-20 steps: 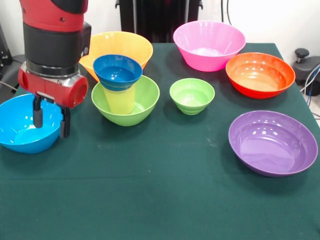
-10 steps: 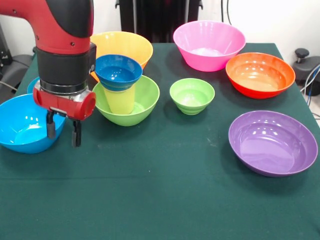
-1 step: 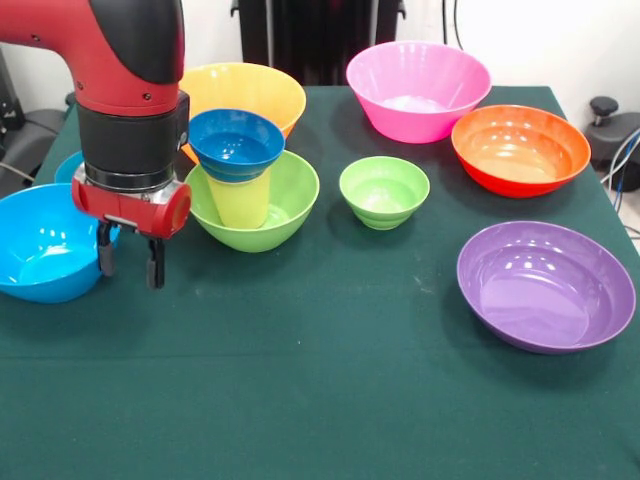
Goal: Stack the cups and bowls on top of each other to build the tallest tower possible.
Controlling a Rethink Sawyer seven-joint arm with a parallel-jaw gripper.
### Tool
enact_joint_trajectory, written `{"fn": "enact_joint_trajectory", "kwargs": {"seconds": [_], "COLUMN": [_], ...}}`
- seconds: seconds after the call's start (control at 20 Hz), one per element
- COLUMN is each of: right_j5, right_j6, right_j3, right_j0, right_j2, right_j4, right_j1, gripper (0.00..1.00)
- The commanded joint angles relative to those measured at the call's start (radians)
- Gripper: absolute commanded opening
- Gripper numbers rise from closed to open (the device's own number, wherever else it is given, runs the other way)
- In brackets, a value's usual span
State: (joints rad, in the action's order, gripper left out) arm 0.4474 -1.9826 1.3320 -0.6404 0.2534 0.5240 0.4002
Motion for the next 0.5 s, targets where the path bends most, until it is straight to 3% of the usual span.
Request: {"fn": "enact_joint_trajectory", "kwargs": {"seconds": [0.05, 0.5], "right_j5": [0.0, 0.031], "right_j6": [0.207, 0.204], "right_j3": [0.053, 0.081], "right_j0": [0.007, -0.004], "right_j2": [0.086, 0.107], "right_j4": [0.096, 0.083], "right_j1": [0.025, 0.061], "gripper": [1.0, 1.0]}}
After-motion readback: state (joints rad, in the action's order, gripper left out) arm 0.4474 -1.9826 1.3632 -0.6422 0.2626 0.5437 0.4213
